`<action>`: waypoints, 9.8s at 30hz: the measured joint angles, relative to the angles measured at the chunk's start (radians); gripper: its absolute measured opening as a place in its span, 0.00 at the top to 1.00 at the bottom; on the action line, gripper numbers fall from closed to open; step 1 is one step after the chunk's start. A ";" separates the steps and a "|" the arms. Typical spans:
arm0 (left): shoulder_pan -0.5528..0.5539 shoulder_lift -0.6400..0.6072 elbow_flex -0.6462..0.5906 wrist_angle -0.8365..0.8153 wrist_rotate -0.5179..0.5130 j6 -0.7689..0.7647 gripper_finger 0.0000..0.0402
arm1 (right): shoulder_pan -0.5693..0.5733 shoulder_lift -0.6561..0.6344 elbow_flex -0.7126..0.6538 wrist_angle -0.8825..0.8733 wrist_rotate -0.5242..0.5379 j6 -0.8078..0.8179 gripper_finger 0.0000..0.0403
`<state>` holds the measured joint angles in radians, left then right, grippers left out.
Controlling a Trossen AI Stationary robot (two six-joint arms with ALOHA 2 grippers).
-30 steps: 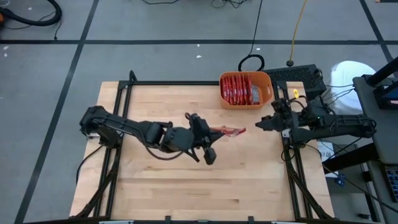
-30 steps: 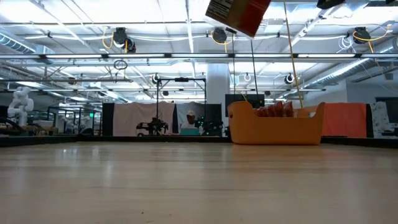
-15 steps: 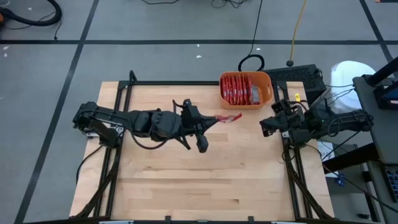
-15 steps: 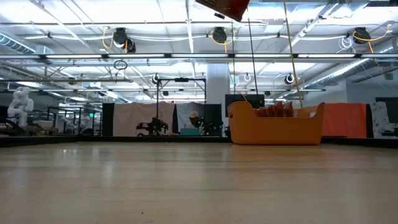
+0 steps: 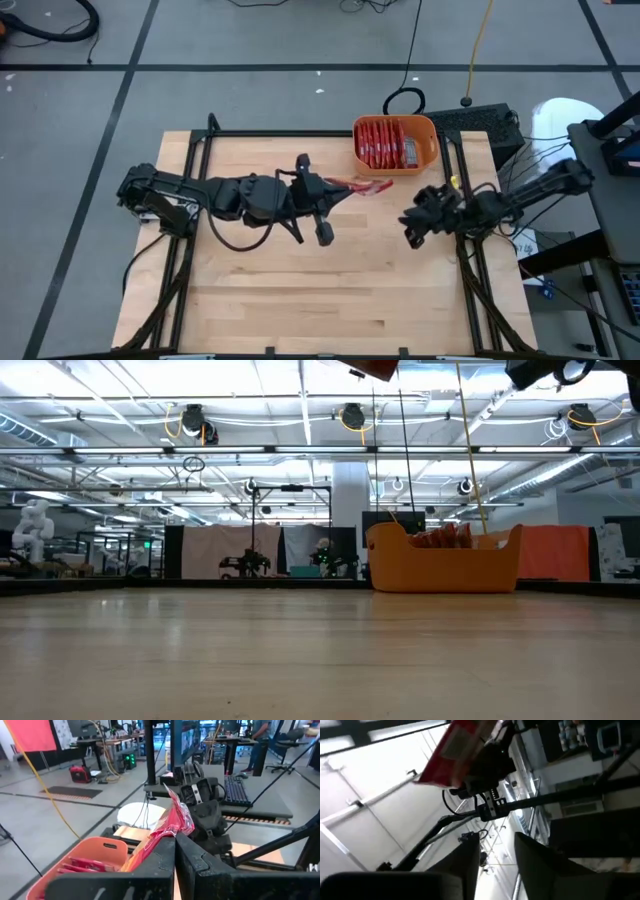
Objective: Sort popcorn bags into baskets
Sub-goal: Put the red popcorn bag into the orange bin, then return to Home Position
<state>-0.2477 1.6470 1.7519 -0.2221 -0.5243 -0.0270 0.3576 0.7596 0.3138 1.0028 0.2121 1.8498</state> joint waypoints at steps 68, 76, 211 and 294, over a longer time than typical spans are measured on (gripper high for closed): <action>-0.111 0.005 0.000 -0.300 0.089 -0.285 0.76 | -0.263 0.579 0.185 0.418 -0.166 0.173 0.92; -0.146 0.005 0.000 -0.497 0.070 -0.656 0.47 | -0.316 0.463 0.186 0.259 -0.218 0.064 0.92; 0.560 -0.404 -0.477 -0.358 0.343 -0.084 0.66 | -1.462 0.663 0.858 -1.902 -0.447 -1.472 0.93; 0.560 -0.404 -0.477 -0.352 0.357 -0.106 0.66 | -1.427 0.527 0.858 -1.773 -0.609 -1.310 0.72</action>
<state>0.3119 1.2430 1.2747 -0.5738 -0.1669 -0.1328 -1.0697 1.2869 1.1717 -0.7700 -0.3967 0.5403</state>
